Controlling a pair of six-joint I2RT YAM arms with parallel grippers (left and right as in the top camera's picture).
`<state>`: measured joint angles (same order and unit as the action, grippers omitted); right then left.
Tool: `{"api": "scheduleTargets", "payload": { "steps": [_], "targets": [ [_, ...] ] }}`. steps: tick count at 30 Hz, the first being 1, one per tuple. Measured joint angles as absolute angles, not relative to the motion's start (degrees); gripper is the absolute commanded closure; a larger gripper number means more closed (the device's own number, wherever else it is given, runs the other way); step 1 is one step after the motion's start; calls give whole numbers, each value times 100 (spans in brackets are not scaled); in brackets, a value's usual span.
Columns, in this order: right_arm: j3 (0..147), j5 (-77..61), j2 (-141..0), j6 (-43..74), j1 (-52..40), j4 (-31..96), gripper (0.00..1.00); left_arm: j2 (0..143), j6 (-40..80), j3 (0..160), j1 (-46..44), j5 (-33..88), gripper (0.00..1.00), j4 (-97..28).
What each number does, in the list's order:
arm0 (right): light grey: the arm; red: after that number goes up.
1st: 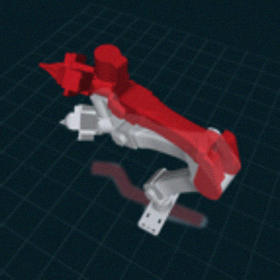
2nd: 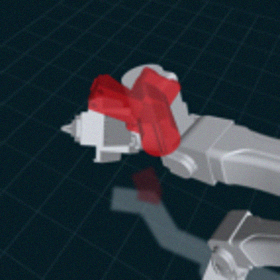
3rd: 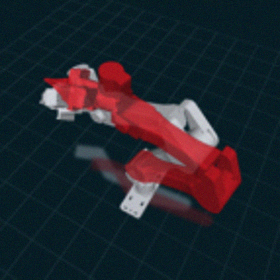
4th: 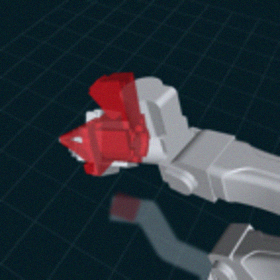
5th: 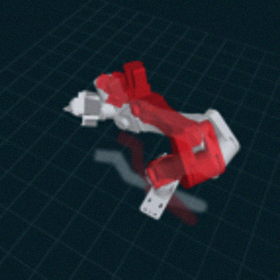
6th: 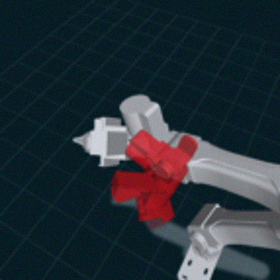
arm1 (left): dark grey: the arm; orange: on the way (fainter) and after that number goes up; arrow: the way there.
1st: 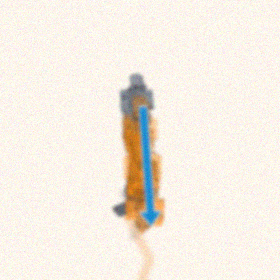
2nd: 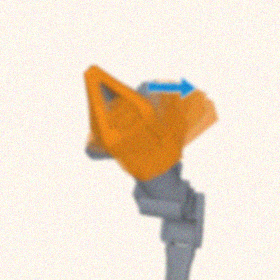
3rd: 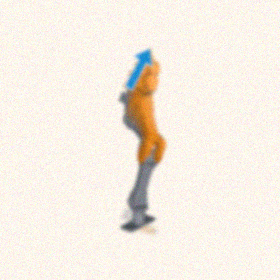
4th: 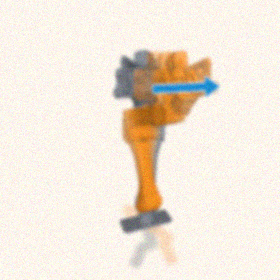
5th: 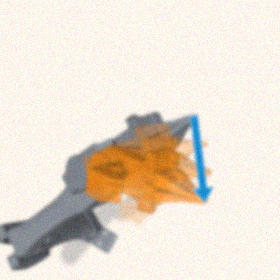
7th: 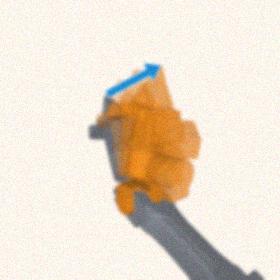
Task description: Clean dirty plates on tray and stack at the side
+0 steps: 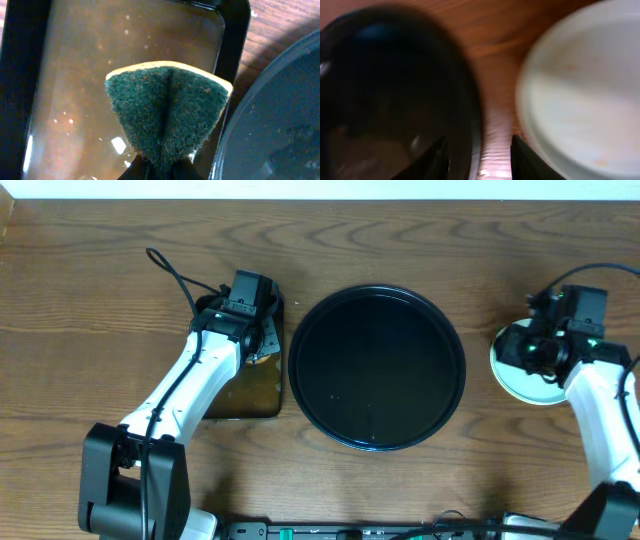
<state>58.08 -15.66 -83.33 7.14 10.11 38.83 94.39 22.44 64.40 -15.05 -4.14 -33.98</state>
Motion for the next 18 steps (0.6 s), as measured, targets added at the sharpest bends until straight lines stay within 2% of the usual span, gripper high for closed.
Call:
{"api": "scheduleTargets", "payload": {
  "steps": [7,15,17,18],
  "targets": [
    [5806,-1940,-8309,504,639,4038,63,9642,1664,6440,-1505,-471,90,-3242],
    [5806,-1984,-8309,438,563,4121,63,10619,1273,6438,-1164,-469,90,-3013],
    [5806,-1984,-8309,412,565,4130,64,10766,1234,6436,-1004,-469,86,-3015],
    [5806,-1984,-8309,401,563,4130,64,10801,1221,6436,-926,-467,77,-3013]
  ]
}}
